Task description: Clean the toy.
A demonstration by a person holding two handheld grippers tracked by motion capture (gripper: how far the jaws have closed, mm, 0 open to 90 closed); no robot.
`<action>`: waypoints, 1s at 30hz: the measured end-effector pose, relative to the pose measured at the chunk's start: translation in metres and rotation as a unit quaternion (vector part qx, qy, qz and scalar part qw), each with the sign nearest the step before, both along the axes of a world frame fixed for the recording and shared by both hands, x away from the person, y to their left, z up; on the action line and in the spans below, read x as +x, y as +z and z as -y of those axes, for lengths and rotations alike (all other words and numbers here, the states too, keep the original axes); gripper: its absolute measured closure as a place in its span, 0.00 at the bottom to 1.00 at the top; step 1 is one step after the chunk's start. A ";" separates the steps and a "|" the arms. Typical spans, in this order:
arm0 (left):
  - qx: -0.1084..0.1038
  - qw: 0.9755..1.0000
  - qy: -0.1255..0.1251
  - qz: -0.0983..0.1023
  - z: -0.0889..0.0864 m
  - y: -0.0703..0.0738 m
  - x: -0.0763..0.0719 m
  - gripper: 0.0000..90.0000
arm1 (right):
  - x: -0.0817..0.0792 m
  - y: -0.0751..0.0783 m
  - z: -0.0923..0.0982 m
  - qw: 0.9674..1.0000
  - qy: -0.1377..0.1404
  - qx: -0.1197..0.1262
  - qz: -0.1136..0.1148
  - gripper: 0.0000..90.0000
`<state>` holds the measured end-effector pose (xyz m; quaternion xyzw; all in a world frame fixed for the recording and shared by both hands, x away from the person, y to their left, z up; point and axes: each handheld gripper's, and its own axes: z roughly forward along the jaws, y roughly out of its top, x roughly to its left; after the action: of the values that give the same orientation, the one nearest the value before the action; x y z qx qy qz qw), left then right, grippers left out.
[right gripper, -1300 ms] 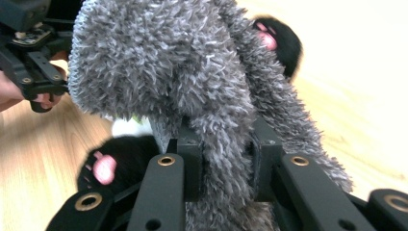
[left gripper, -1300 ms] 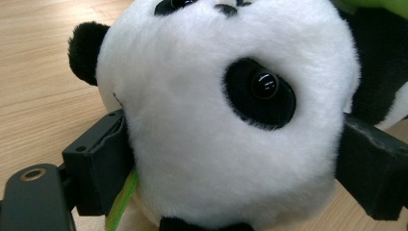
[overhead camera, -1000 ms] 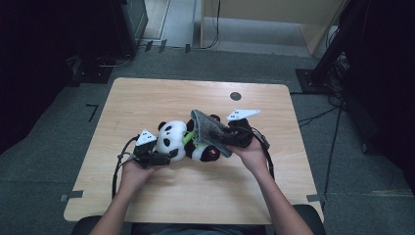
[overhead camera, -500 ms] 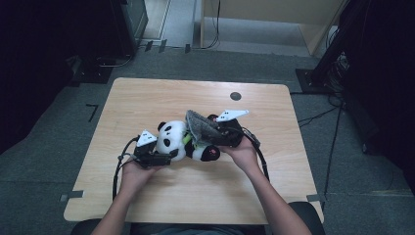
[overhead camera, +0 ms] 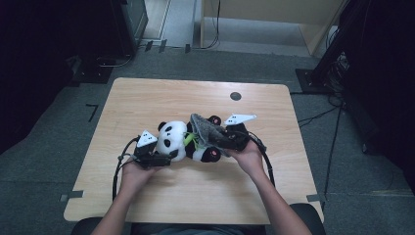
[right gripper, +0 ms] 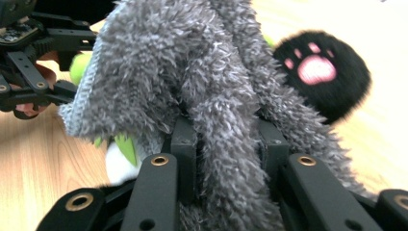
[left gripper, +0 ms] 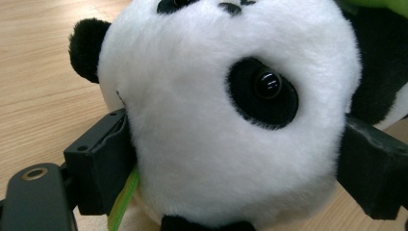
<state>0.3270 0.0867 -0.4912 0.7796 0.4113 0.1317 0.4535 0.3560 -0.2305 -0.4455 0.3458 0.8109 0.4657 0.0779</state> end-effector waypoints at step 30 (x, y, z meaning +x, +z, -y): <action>-0.013 1.000 0.000 -0.004 -0.002 0.000 0.003 0.11 | -0.001 -0.001 0.048 0.997 -0.039 -0.019 -0.061 0.84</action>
<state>0.3304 0.0887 -0.4909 0.7742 0.4145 0.1234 0.4622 0.3554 -0.2784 -0.4464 0.4031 0.8090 0.4246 0.0531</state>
